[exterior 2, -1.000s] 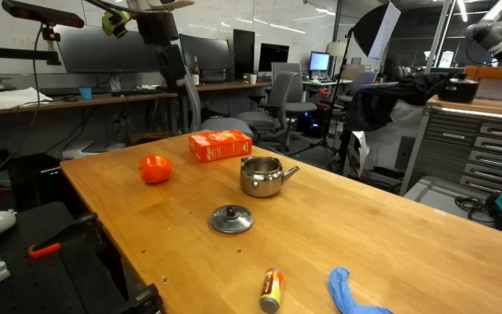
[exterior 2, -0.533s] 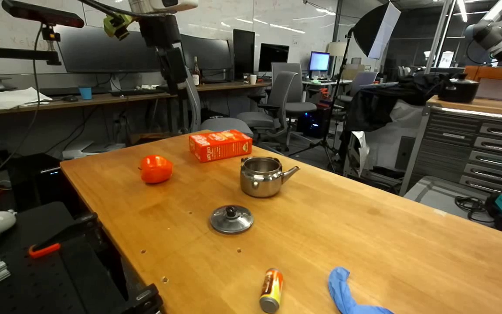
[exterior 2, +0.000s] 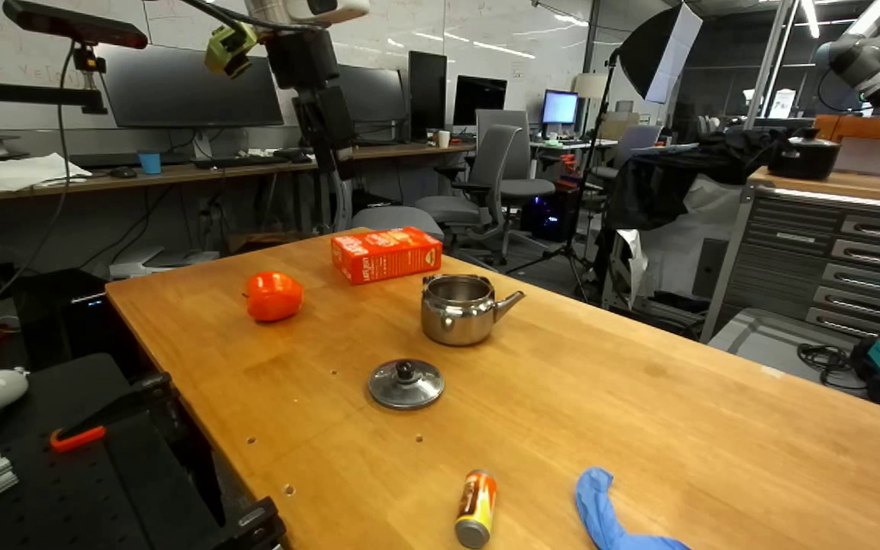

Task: Put the silver lid on the silver pot

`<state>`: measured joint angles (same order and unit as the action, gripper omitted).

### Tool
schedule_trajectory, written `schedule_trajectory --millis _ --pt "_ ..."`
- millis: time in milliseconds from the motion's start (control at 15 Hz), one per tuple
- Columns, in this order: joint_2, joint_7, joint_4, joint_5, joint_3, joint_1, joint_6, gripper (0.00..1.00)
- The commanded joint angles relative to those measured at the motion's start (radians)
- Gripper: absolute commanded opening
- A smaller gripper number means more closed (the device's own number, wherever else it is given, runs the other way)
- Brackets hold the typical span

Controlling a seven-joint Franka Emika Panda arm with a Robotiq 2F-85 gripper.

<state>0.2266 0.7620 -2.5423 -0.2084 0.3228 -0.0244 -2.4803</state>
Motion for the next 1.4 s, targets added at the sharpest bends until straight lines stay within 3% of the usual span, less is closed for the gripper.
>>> schedule_trajectory --millis 0,733,1333 --pt "-0.055 -0.078 0.025 -0.012 -0.059 -0.009 -0.035 1.00" --pt "-0.215 -0.391 0.034 0.166 -0.194 -0.015 -0.126 1.00" --pt "-0.297 -0.344 0.033 0.165 -0.249 -0.012 -0.165 1.00"
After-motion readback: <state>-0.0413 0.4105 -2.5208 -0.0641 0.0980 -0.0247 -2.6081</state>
